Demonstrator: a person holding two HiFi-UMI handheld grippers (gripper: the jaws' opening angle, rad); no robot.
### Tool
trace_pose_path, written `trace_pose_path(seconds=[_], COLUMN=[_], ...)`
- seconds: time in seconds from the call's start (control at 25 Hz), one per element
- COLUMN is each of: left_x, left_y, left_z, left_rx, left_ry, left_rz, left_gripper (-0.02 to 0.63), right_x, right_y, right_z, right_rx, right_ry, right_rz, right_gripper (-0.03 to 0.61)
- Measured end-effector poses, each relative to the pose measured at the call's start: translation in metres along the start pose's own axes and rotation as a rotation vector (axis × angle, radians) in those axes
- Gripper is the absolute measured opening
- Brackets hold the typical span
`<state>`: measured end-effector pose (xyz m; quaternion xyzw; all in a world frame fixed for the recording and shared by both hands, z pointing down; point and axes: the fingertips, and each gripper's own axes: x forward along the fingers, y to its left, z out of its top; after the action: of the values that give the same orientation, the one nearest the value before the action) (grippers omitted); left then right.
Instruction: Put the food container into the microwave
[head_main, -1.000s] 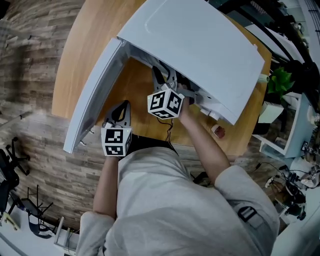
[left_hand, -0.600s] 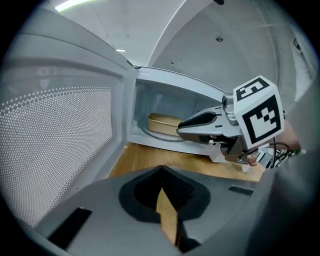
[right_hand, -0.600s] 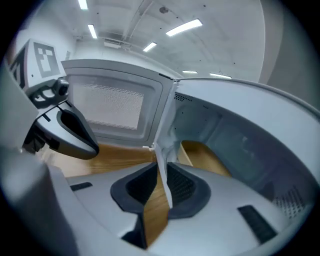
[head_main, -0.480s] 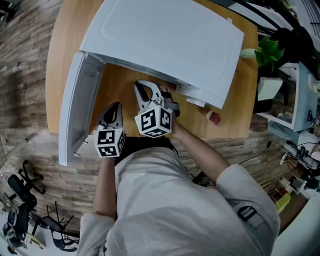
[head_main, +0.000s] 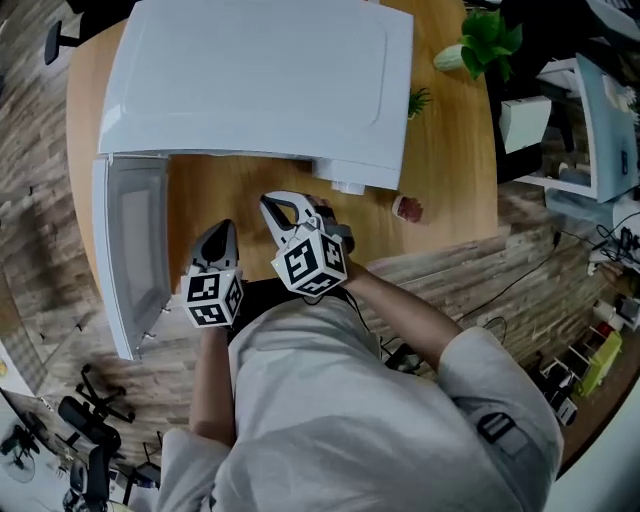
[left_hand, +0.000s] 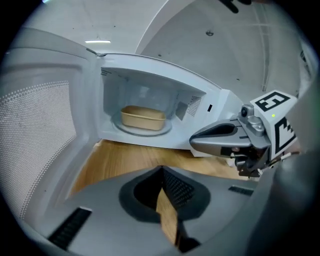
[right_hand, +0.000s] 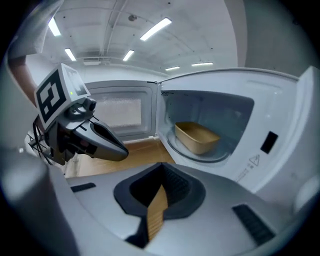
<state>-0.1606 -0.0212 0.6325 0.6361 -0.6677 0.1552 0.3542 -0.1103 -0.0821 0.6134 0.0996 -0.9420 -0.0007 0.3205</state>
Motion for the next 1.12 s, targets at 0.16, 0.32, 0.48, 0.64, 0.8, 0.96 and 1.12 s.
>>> trace_pose_path(seconds=[0.16, 0.32, 0.48, 0.64, 0.8, 0.96, 1.12], left_x=[0.001, 0.003, 0.006, 0.010, -0.005, -0.012, -0.035], left_y=[-0.014, -0.031, -0.051, -0.066, -0.069, -0.065, -0.059], left_z=[-0.009, -0.016, -0.016, -0.009, -0.005, 0.012, 0.025], left_rx=[0.016, -0.003, 0.012, 0.063, 0.106, 0.137, 0.108], left_ry=[0.036, 0.048, 0.046, 0.038, 0.036, -0.027, -0.099], left_rz=[-0.022, -0.047, -0.091, -0.166, -0.210, -0.244, -0.283], left_gripper=[0.011, 0.011, 0.012, 0.012, 0.011, 0.012, 0.012], right_x=[-0.019, -0.038, -0.054, -0.068, -0.084, -0.085, -0.083], right_y=[0.000, -0.001, -0.004, -0.016, -0.007, -0.005, 0.004], right_z=[-0.009, -0.022, -0.037, -0.040, -0.034, -0.022, -0.009], right_rx=[0.045, 0.105, 0.162, 0.170, 0.202, 0.169, 0.196], right_ry=[-0.034, -0.050, -0.040, -0.049, -0.051, -0.070, -0.084], right_rz=[0.012, 0.015, 0.009, -0.064, -0.130, -0.205, -0.229], right_gripper=[0.005, 0.005, 0.005, 0.005, 0.005, 0.005, 0.005])
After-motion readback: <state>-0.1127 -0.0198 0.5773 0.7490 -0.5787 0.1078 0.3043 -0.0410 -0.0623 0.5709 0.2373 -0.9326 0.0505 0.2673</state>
